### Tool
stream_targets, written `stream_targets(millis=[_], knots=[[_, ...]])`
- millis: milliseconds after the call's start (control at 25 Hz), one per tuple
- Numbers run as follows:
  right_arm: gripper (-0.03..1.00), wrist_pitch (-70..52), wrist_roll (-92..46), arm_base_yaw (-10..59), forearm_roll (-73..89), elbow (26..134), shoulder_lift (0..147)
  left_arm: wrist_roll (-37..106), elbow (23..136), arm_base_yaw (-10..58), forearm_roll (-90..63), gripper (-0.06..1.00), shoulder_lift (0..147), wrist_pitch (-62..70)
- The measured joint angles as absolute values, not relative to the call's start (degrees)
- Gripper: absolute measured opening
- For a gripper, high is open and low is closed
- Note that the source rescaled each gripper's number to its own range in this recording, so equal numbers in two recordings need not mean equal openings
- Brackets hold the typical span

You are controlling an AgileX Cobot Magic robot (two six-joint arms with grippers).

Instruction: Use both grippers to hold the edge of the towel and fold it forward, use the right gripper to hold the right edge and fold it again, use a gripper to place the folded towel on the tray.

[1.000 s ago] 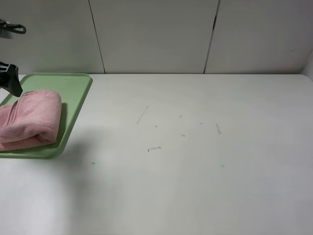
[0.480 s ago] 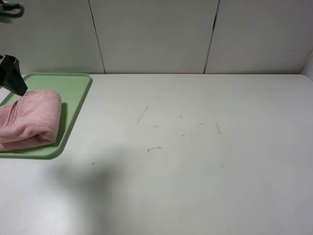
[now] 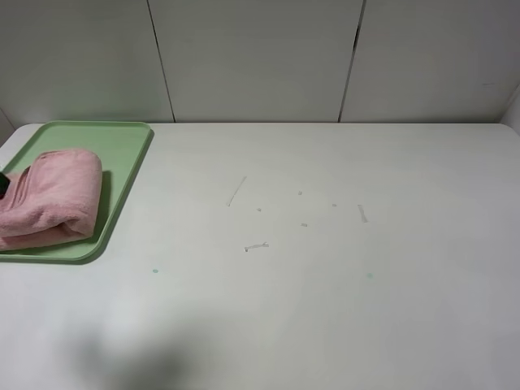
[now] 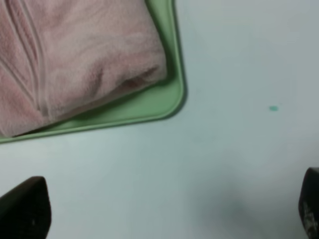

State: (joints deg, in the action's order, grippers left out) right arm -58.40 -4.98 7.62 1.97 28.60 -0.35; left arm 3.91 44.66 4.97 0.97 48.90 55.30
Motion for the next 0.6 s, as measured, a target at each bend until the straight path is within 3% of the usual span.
stream_targets(millis=[600], knots=[[1.00, -58.4, -5.0, 7.6, 2.0, 28.6, -0.3, -2.0, 35.1, 5.0, 0.9, 1.00, 26.9, 65.9]])
